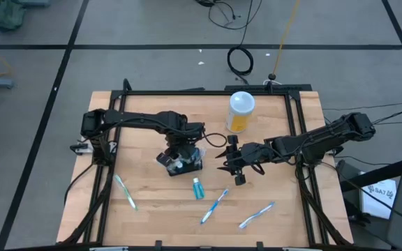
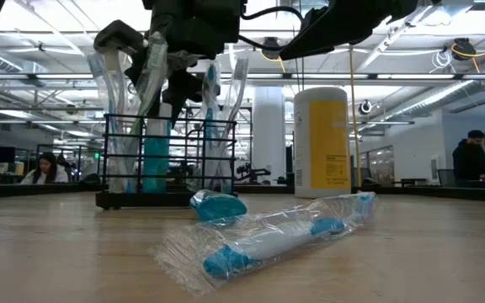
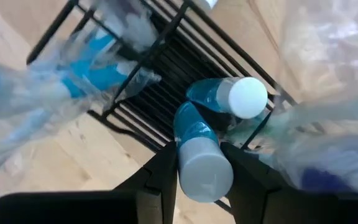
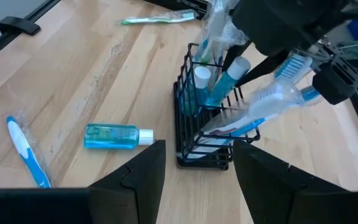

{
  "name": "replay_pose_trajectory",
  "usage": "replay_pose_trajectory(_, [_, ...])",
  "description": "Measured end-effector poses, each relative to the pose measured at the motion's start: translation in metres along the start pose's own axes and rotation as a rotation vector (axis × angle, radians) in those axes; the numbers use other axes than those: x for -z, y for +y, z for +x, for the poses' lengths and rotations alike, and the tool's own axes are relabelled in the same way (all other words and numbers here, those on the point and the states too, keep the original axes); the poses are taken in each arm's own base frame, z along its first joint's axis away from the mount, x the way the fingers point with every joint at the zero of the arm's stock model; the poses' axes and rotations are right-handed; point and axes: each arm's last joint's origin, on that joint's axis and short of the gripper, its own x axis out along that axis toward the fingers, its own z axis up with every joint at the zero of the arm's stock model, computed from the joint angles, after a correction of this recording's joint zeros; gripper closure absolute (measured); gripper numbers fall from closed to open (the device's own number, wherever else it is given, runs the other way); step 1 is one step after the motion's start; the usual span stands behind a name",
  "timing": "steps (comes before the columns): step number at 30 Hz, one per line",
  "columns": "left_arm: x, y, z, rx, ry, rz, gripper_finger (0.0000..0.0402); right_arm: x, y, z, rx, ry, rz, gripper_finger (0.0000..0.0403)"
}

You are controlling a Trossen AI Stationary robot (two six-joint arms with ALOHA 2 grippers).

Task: Pick & Place toothbrushing station
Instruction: Put the bottom left mouthwash bottle into the black wire organizer, then put the green toothbrush into the black wire organizer

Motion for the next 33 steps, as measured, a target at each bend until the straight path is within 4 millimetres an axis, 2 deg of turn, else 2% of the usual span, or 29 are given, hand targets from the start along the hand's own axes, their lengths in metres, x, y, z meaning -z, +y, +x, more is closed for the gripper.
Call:
replay_pose_trajectory(3, [0.000,0.000,0.000,-0.005,0.004,-0.030,0.0282,0.000,0.000,0.000,0.000,0.000,-0.027,0.0222])
replay_pose_trajectory(11, [0.002,0.003,0.000,-0.070,0.060,0.029,0.0213,0.000,0.000,0.000,0.000,0.000,-0.031,0.0222])
replay_pose_trajectory(15, [0.003,0.001,-0.006,-0.095,0.070,0.078,0.0203,0.000,0.000,0.000,0.000,0.000,-0.031,0.0222])
replay_pose_trajectory(21, [0.006,-0.011,-0.038,-0.172,0.002,0.122,0.0215,0.000,0.000,0.000,0.000,0.000,-0.034,0.0222])
replay_pose_trajectory(28, [0.019,-0.033,-0.076,-0.257,-0.090,0.113,0.0228,0.000,0.000,0.000,0.000,0.000,-0.034,0.0222])
replay_pose_trajectory(33, [0.029,-0.048,-0.104,-0.393,-0.143,0.082,0.0238,0.000,0.000,0.000,0.000,-0.001,-0.034,0.0222])
